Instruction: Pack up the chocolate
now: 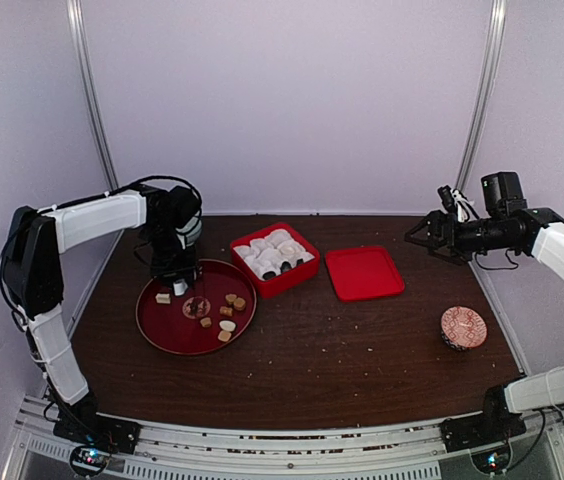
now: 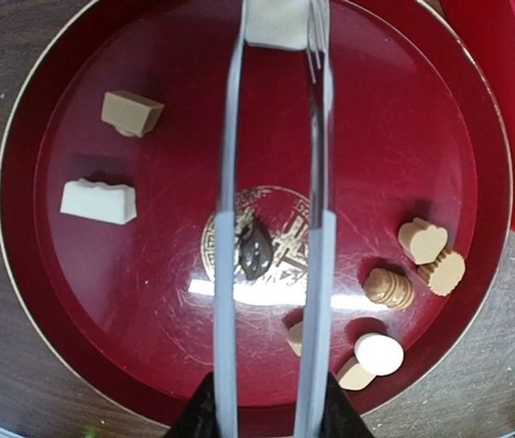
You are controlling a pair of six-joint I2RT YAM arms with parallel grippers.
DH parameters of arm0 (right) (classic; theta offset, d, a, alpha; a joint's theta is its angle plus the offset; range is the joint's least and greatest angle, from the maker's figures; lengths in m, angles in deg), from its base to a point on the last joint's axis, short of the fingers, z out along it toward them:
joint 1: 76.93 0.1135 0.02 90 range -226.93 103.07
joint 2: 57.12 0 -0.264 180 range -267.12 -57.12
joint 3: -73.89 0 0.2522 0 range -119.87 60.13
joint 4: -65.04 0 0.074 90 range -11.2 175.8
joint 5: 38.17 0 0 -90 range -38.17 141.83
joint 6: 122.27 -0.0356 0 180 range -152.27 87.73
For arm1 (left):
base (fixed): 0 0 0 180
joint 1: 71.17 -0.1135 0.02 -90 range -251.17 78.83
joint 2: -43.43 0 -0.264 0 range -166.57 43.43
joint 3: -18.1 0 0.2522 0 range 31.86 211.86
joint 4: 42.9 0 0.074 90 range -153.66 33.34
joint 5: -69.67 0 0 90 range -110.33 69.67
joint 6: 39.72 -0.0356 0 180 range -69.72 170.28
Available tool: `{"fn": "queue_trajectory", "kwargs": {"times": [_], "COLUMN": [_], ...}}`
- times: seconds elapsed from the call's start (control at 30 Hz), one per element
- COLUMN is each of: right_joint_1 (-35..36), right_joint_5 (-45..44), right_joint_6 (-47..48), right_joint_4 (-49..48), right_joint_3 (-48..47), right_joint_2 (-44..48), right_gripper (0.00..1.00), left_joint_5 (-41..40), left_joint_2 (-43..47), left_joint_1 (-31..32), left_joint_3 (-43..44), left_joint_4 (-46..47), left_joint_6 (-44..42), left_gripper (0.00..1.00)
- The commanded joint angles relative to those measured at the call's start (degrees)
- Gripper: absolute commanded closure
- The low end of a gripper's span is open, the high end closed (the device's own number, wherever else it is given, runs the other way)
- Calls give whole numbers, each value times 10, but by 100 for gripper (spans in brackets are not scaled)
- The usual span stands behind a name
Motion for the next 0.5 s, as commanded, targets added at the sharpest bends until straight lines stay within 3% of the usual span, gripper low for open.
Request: {"fn": "queue_trajectory", "kwargs": {"times": [0.0, 0.27, 0.47], "right_joint_1": [3, 3, 4], "right_joint_5": [-7, -1, 7], "right_joint_6": [2, 8, -6], "right_joint_4": [-8, -13, -42], "right_joint_3": [-1, 6, 6], "right_joint_2": [16, 15, 16], "right_gripper": [0, 0, 0], "left_joint_5": [-27, 4, 60], "left_joint_2": [36, 102, 76], "left_joint_1": [2, 8, 29], "left_joint_3": [35, 47, 119], "left_joint_4": [-42, -21, 36], "left_joint_6": [-23, -82, -151], "left_gripper": [74, 78, 78]}}
